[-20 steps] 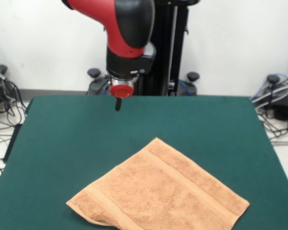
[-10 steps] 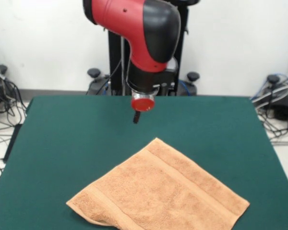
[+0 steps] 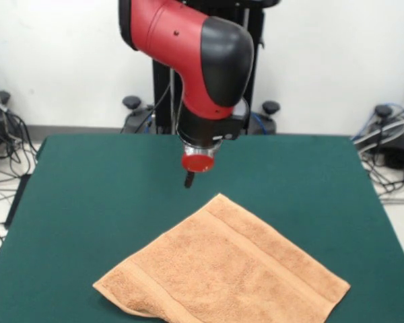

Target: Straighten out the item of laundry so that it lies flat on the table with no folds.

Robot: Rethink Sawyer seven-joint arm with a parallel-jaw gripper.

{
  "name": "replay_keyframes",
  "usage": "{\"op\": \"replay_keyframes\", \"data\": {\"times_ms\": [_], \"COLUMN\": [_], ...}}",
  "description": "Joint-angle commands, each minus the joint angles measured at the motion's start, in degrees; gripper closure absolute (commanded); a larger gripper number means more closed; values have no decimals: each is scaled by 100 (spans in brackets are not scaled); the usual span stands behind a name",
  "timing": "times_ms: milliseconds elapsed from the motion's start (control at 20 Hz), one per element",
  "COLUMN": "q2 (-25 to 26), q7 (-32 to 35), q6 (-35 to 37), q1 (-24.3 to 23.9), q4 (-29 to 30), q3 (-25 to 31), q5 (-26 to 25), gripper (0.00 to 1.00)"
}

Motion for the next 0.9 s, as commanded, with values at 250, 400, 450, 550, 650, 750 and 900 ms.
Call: {"op": "replay_keyframes", "data": {"times_ms": [250, 400, 450, 550, 650, 750, 900], "q2": [410, 464, 480, 487, 538, 606, 643], "q7": [1467, 1616, 1656, 1704, 1733, 1729, 1594], "q6": [492, 620, 670, 734, 792, 813, 770], "q1": [468, 661, 725, 826, 924, 1002, 987], "q4": [-534, -632, -667, -703, -776, -842, -854], "q3": [102, 30, -2, -32, -86, -117, -125], "q5": [791, 986, 1045, 1158, 1262, 1356, 1419], "gripper": [0, 0, 0, 0, 0, 0, 0]}}
